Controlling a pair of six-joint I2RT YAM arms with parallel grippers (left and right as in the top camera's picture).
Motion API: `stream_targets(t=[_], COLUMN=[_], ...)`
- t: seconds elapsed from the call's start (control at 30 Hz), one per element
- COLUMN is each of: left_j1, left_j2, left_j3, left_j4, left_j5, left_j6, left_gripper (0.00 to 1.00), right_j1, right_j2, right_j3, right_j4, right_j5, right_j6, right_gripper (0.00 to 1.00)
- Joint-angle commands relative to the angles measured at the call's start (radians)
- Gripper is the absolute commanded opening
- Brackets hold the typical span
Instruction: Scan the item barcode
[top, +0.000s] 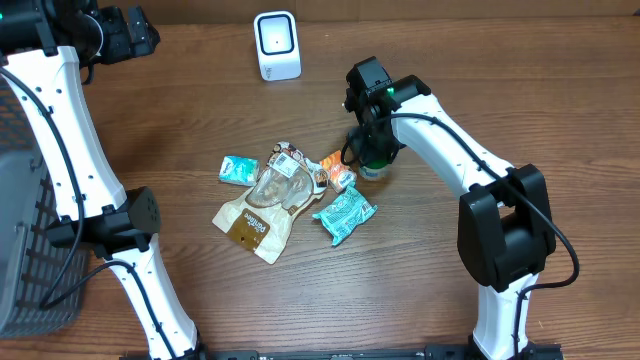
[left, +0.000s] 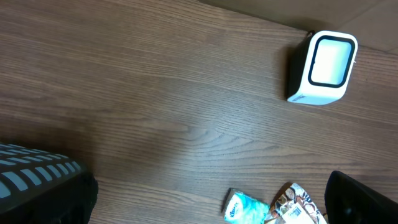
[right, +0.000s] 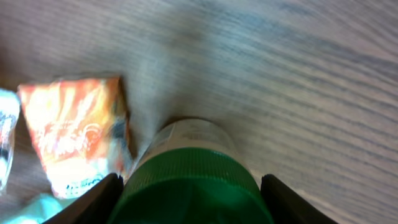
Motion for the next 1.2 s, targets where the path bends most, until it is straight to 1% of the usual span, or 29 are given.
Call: stream_targets(t=[0.0, 0.07, 0.13, 0.27, 0.43, 0.53, 0.67, 0.7, 0.73, 0.83, 0.93, 0.97, 1.0, 1.07, 1.17], left_j1=[0.003, 0.003, 0.003, 0.003, 0.003, 0.003, 0.003, 0.003, 0.003, 0.003, 0.003, 0.003, 0.003, 0.003, 0.003], left_j2=[-0.035, -0.035, -0.035, -0.035, -0.035, -0.035, -0.035, -0.035, -0.035, -0.035, -0.035, -0.035, -0.035, -0.035, -0.035], left_j3=[0.018, 0.018, 0.018, 0.018, 0.018, 0.018, 0.018, 0.018, 0.018, 0.018, 0.018, 0.018, 0.018, 0.018, 0.018], left_j4=[-0.002, -0.002, -0.002, -0.002, -0.002, -0.002, -0.002, -0.002, -0.002, -0.002, -0.002, -0.002, -0.002, -0.002, -0.002], left_j5=[-0.007, -0.007, -0.007, -0.007, -0.007, -0.007, -0.007, -0.007, -0.007, -0.007, -0.007, -0.007, -0.007, -0.007, -0.007], left_j6=[-0.014, -0.014, -0.014, -0.014, -0.014, -0.014, -0.014, -0.014, -0.013, -0.014, -0.014, -0.014, -0.014, -0.014, -0.014], left_gripper=[1.0, 1.0, 0.99, 1.0, 1.0, 1.0, 1.0, 0.99, 0.99, 1.0, 0.99, 1.0, 1.0, 0.99, 1.0], right_j1=[-0.002, -0.002, -0.002, -0.002, -0.002, -0.002, -0.002, -0.002, -0.002, -0.002, -0.002, -0.002, -0.002, -0.002, -0.003], right_j2=[0.0, 0.0, 0.001, 0.001, 0.001, 0.001, 0.001, 0.001, 0.001, 0.001, 0.001, 0.001, 0.001, 0.001, 0.001], right_j3=[0.088, 0.098, 0.095, 0.093, 0.069, 0.06, 0.055, 0.055, 0.055, 0.06, 0.085, 0.096, 0.099, 0.091, 0.041], right_j4=[-0.03, -0.038, -0.035, -0.035, -0.032, -0.032, -0.028, -0.018, -0.006, 0.018, 0.033, 0.032, 0.032, 0.029, 0.048], right_j5=[-0.077, -0.122, -0.125, -0.124, -0.123, -0.12, -0.12, -0.119, -0.12, -0.12, -0.12, -0.12, -0.12, -0.121, -0.115], right_j6=[-0.153, -0.27, -0.363, -0.46, -0.619, -0.682, -0.711, -0.71, -0.704, -0.601, -0.338, -0.206, -0.123, -0.014, -0.012], right_gripper=[0.54, 0.55, 0.58, 0.58, 0.64, 0.69, 0.73, 0.78, 0.87, 1.0, 1.0, 1.0, 1.0, 1.0, 1.0])
